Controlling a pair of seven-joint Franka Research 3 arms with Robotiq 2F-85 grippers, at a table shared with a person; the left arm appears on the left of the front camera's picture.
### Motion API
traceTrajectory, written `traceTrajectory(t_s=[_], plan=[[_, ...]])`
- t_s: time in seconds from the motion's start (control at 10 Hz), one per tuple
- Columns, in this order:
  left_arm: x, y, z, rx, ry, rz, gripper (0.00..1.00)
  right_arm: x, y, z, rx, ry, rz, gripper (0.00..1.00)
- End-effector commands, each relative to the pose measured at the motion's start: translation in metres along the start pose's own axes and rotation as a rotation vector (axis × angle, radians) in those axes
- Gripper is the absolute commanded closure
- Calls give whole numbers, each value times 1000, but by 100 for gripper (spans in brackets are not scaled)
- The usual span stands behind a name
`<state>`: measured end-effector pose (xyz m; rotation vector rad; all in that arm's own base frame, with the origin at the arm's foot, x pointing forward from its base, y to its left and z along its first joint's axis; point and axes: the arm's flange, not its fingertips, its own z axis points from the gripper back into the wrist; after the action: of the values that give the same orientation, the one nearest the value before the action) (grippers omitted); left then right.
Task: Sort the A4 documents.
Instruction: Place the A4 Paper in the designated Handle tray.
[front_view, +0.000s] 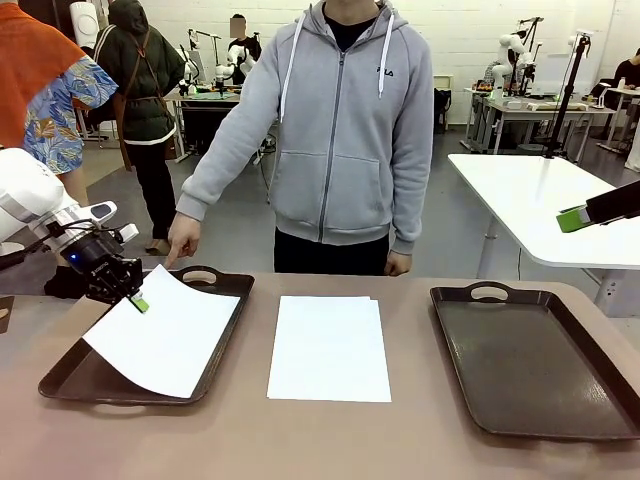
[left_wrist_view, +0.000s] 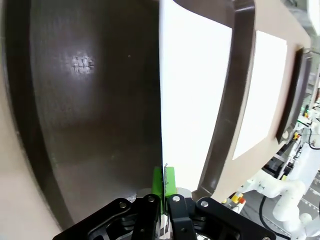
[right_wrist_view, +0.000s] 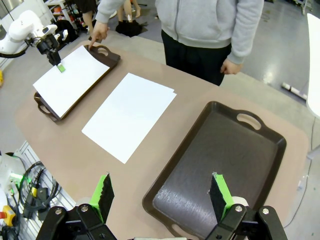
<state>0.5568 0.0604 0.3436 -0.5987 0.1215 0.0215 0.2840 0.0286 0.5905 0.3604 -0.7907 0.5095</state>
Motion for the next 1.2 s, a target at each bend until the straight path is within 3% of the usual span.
traceTrajectory(t_s=[0.0, 0.6, 1.0, 1.1], plan=[[12, 1, 5, 61, 31, 20, 99, -1, -2, -1, 16, 0, 2, 0], [14, 6, -5, -9, -64, 26, 99, -1, -2, -1, 16, 0, 2, 0], [13, 7, -14, 1, -43, 54, 99, -1, -2, -1, 16, 0, 2, 0], [13, 6, -13, 6, -33, 45, 80, -1, -2, -1, 16, 0, 2, 0]])
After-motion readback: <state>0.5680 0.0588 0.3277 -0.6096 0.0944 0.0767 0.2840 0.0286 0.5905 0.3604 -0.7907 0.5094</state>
